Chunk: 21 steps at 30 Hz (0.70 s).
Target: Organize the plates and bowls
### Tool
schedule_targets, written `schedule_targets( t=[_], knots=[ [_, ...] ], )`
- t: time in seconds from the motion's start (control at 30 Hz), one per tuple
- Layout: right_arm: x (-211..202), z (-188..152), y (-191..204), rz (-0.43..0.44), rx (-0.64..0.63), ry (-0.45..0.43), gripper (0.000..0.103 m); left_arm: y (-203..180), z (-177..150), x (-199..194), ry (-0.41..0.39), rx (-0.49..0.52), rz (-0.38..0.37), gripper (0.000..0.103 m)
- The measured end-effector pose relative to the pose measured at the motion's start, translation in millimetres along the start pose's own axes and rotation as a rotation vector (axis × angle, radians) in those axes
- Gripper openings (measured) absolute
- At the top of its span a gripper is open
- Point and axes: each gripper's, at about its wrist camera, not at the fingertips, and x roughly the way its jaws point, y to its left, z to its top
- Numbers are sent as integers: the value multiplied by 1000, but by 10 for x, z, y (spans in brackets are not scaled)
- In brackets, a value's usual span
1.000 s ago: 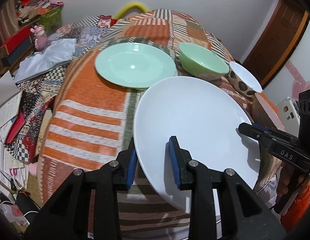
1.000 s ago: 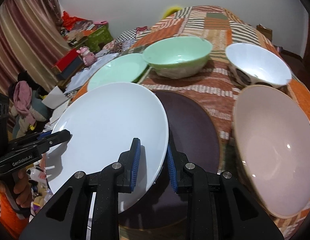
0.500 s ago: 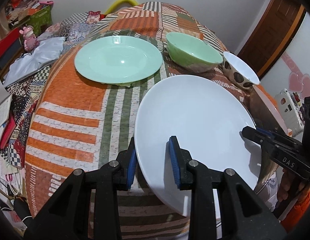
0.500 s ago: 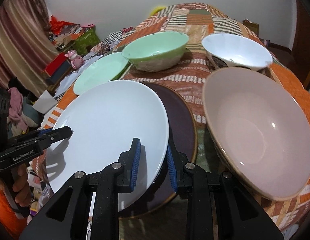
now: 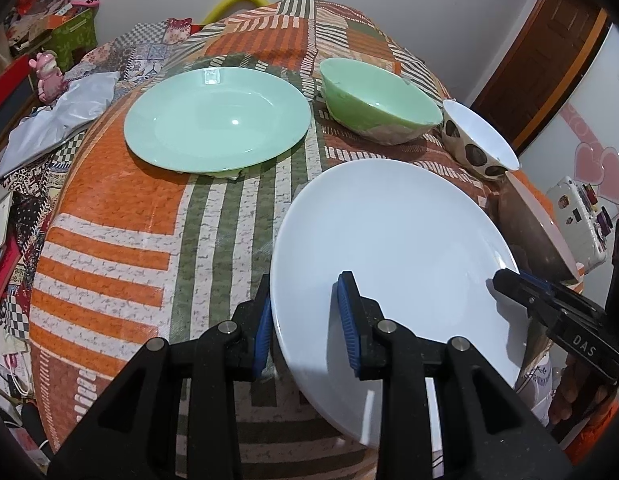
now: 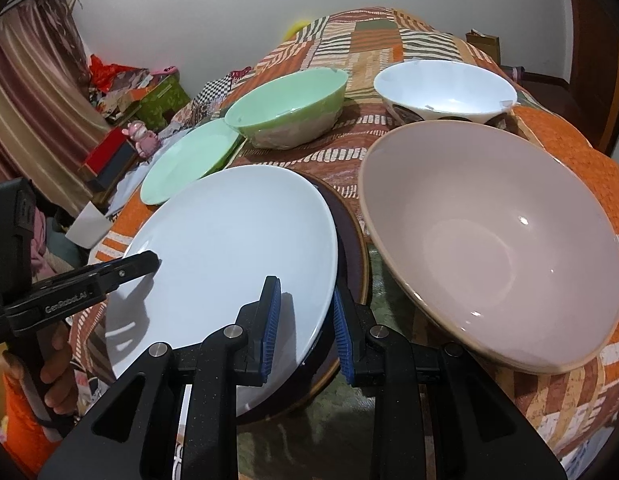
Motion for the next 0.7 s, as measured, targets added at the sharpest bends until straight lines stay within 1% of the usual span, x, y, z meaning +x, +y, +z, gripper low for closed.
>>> schedule_targets(
  t=[0.07, 0.2, 0.43, 0.57, 0.7],
  knots=[
    [-19, 1, -9, 5, 4, -5, 23, -9, 17, 20, 0, 3, 2, 30],
    [-64, 3, -39, 12, 16, -14, 23, -77, 47, 71, -10, 32, 36, 30],
    [-119, -2, -69, 24, 28, -24, 23, -114, 54, 144, 0, 42, 32, 30],
    [-159, -1, -66, -10, 25, -44, 25, -107, 56, 149, -5, 45, 39, 30],
    [-202, 13, -76, -3, 18, -51, 25, -68, 60, 111, -14, 33, 45, 30]
  ],
)
